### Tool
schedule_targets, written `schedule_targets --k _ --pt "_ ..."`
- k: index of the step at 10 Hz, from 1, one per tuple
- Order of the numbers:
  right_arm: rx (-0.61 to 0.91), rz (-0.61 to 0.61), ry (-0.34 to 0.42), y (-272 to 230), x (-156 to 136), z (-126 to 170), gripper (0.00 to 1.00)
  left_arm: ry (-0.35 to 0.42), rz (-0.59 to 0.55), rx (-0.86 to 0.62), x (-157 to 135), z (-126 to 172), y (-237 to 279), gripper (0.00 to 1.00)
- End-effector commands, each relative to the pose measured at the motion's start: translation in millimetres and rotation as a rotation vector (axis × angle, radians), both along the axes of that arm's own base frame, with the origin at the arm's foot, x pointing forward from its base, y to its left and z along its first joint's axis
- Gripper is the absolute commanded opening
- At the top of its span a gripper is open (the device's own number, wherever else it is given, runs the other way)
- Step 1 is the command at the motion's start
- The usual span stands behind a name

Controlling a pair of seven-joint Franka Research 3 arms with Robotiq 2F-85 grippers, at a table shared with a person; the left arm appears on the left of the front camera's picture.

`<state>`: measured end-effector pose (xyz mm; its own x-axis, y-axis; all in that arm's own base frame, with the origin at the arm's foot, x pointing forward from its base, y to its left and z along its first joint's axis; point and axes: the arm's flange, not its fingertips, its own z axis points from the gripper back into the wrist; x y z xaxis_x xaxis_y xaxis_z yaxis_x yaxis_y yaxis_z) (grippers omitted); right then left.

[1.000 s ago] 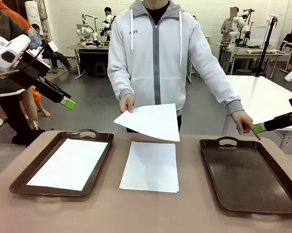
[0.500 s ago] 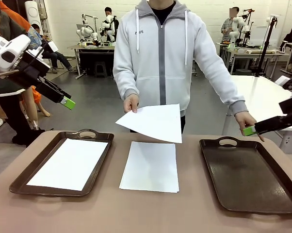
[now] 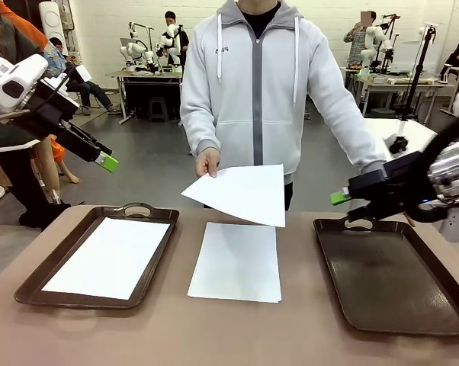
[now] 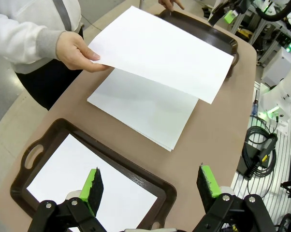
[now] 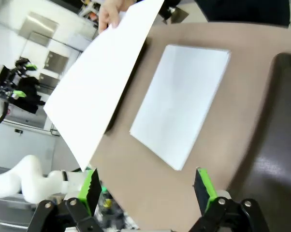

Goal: Sort the A4 documents.
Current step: Receive the A4 Paper.

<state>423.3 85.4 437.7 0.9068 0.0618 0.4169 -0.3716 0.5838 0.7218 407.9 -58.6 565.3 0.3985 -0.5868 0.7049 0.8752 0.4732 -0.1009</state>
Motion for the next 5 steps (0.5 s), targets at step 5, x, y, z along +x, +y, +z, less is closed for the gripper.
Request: schedule_targets --k 5 --pt "0.281 0.003 0.306 53.8 40.5 -27.3 1.0 -0.012 -0.013 0.001 -0.9 -0.8 2.1 1.0"
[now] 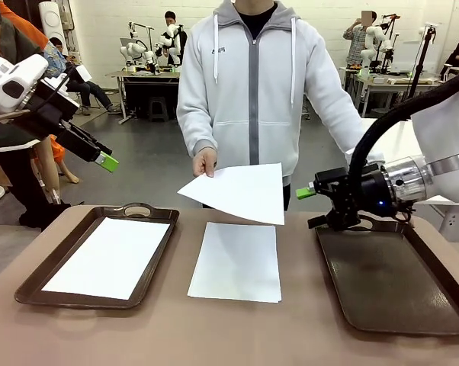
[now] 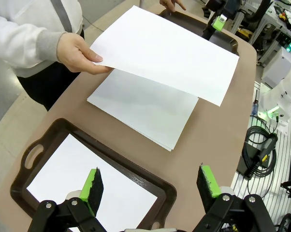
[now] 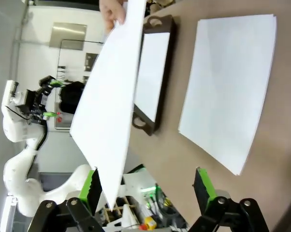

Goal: Sort the A4 documents.
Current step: Receive the A4 Paper.

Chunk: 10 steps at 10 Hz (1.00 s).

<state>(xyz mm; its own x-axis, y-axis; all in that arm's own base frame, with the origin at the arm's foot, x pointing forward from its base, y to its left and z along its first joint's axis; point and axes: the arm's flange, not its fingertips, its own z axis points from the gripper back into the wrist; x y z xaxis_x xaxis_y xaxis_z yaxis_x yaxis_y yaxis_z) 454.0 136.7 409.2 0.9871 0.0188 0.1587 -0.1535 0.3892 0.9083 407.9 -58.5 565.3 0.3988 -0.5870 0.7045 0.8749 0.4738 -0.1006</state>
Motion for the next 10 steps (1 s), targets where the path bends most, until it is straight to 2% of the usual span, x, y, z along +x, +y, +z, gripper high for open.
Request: schedule_targets --k 1,4,10 --pt "0.076 -0.044 0.063 9.0 15.4 -2.3 1.0 -0.012 -0.013 0.001 -0.9 -0.8 2.0 1.0" --pt "0.146 -0.061 0.138 33.1 32.5 -12.6 1.0 -0.012 -0.013 0.001 -0.9 -0.8 2.0 1.0" --pt "0.242 -0.109 0.162 57.8 45.6 -13.2 1.0 -0.012 -0.013 0.001 -0.9 -0.8 2.0 1.0"
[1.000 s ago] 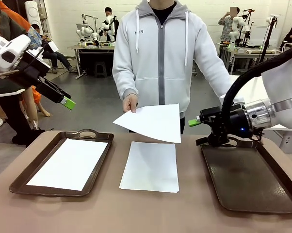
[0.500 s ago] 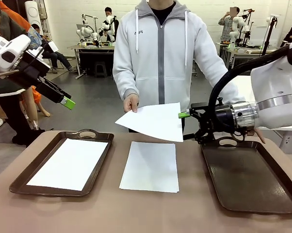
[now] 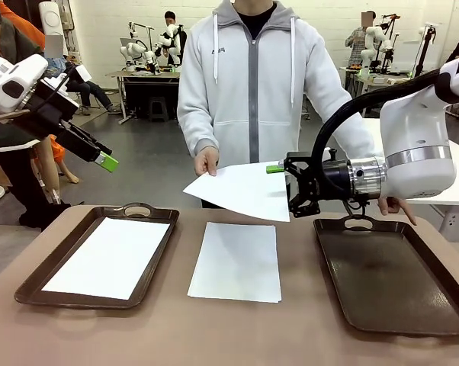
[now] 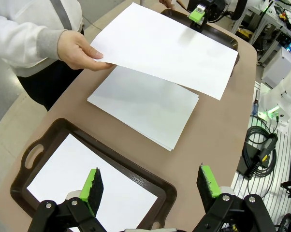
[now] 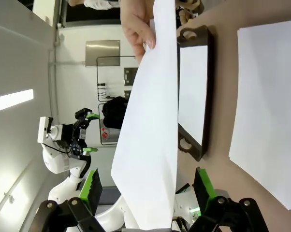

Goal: Sort the A4 documents.
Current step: Receive the A4 Paper.

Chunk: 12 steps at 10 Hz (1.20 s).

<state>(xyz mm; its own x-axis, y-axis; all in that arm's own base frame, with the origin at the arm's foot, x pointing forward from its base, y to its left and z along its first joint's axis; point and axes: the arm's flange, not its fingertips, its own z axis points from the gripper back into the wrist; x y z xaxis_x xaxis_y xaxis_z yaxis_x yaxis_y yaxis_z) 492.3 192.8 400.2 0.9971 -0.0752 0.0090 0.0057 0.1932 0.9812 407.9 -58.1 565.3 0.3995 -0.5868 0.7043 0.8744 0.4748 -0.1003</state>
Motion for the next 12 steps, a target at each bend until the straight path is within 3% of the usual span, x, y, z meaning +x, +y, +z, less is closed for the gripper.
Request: schedule_targets --k 1,3,12 --pt "0.034 -0.043 0.032 1.1 7.5 -7.1 1.0 -0.012 -0.014 0.0 -0.9 -0.8 1.6 1.0" --pt "0.038 -0.059 0.041 -0.6 8.3 -10.5 1.0 -0.012 -0.014 0.0 -0.9 -0.8 1.6 1.0" --pt "0.047 -0.054 0.063 -0.8 9.1 -15.5 0.21 -0.012 -0.014 0.0 -0.9 -0.8 1.6 1.0"
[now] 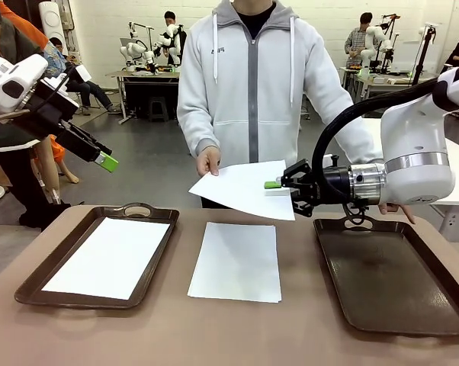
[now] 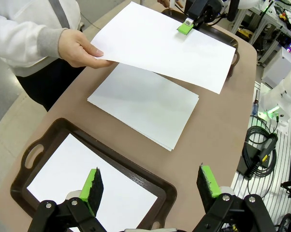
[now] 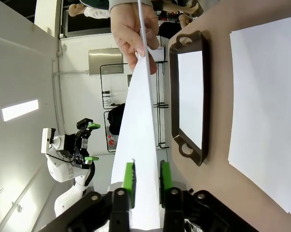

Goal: Sort the A4 documents.
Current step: Receive the A4 Paper.

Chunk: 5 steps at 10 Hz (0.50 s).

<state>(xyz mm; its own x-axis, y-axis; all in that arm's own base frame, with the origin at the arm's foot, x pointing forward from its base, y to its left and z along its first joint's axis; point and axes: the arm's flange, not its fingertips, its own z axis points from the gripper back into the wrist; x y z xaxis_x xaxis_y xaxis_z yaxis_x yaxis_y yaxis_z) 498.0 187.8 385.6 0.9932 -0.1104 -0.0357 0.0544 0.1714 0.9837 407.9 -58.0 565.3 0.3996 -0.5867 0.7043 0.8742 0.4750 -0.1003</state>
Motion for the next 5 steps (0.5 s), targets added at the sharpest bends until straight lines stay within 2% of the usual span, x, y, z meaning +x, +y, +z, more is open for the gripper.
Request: schedule_targets --k 1,2,3,5 --pt "0.026 -0.015 0.021 4.5 3.1 -1.4 0.13 -0.012 -0.015 0.0 -0.9 -0.8 1.5 1.0" --pt "0.025 -0.012 0.022 5.0 2.5 -1.8 0.03 -0.012 -0.015 0.0 -0.9 -0.8 1.5 1.0" --pt "0.024 -0.011 0.021 4.9 1.8 -2.1 0.0 -0.012 -0.015 0.0 -0.9 -0.8 1.5 1.0" --pt "0.024 -0.012 0.019 5.4 0.1 -2.4 0.0 -0.012 -0.015 0.0 -0.9 -0.8 1.5 1.0"
